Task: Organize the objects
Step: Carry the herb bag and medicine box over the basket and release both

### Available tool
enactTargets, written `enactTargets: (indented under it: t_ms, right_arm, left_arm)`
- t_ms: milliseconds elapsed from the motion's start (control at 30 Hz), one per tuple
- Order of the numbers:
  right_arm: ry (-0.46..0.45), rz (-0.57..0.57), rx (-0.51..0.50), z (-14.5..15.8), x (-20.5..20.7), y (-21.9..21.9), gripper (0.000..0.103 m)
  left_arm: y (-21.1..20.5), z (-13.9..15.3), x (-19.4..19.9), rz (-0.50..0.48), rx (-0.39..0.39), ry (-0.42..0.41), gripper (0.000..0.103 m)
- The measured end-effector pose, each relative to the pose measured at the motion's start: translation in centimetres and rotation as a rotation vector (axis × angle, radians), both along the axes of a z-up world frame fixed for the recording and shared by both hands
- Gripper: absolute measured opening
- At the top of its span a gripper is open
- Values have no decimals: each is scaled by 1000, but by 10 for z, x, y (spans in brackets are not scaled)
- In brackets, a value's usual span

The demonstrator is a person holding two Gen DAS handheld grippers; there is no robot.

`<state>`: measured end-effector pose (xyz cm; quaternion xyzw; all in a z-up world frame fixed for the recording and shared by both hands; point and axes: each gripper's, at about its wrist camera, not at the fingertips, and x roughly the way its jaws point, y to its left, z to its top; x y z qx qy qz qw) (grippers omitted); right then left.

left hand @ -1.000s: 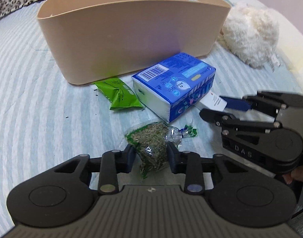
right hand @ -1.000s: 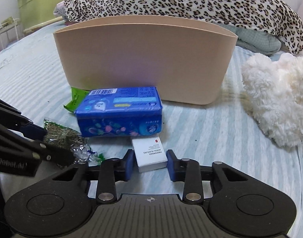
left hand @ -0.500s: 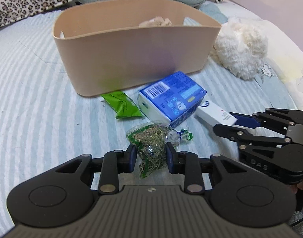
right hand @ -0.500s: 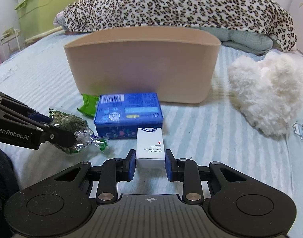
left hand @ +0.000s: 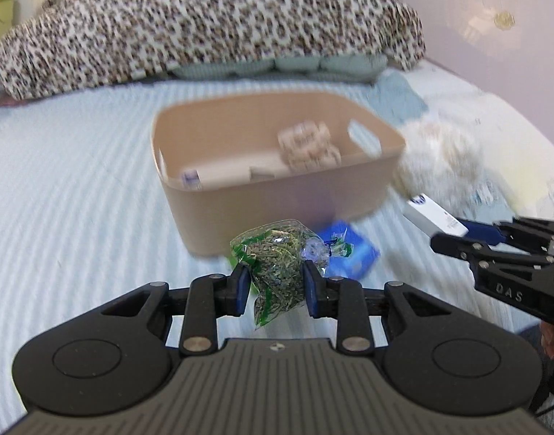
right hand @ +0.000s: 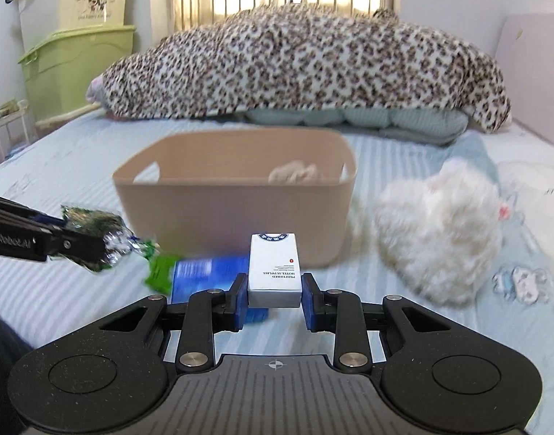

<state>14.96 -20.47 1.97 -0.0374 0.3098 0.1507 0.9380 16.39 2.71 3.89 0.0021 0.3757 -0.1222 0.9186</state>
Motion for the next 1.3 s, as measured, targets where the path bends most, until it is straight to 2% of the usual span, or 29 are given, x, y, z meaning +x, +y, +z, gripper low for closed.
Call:
enactTargets:
  t_ms: [200, 367, 467, 567, 667, 833, 967, 1067, 1167, 1200, 1233, 1267, 1300]
  right_arm:
    - [-70, -27, 23, 26, 29, 1, 28]
    - [-110, -22, 14, 44, 62, 10, 28]
    - [-130, -21, -37, 49, 85, 17, 28]
    - [-108, -29, -66, 47, 113, 24, 28]
    - [-75, -37, -84, 39, 139, 31, 28]
    - [-40, -38, -131, 19, 164, 42, 28]
    - [1, -27, -166, 0, 174, 51, 28]
    - [46, -19, -163, -12, 178, 55, 28]
    - [85, -15, -148, -17, 180, 56, 28]
    - [88, -17, -147, -17, 179, 56, 36]
    - [84, -16, -149, -15, 177, 55, 39]
    - [74, -16, -151, -13, 175, 55, 42]
    - [59, -14, -149, -9, 170, 54, 48]
  left_arm:
    - [0, 38, 33, 54, 38, -123, 32]
    - [-6, 47, 69, 112, 53, -164, 32]
    - [-13, 39, 92, 135, 72, -148, 32]
    - [-15, 23, 114, 158, 68, -128, 32]
    - [-10, 4, 135, 189, 59, -81, 32]
    - [-4, -30, 161, 243, 100, -19, 32]
    - [2, -50, 169, 266, 112, 21, 32]
    - [-3, -55, 167, 248, 182, -4, 32]
    - [-5, -56, 167, 228, 166, 10, 34]
    - [-5, -54, 165, 231, 160, 9, 34]
    - [-4, -52, 164, 235, 160, 4, 36]
    - [-4, -50, 162, 239, 164, 0, 48]
    - [-5, -47, 161, 247, 168, -6, 68]
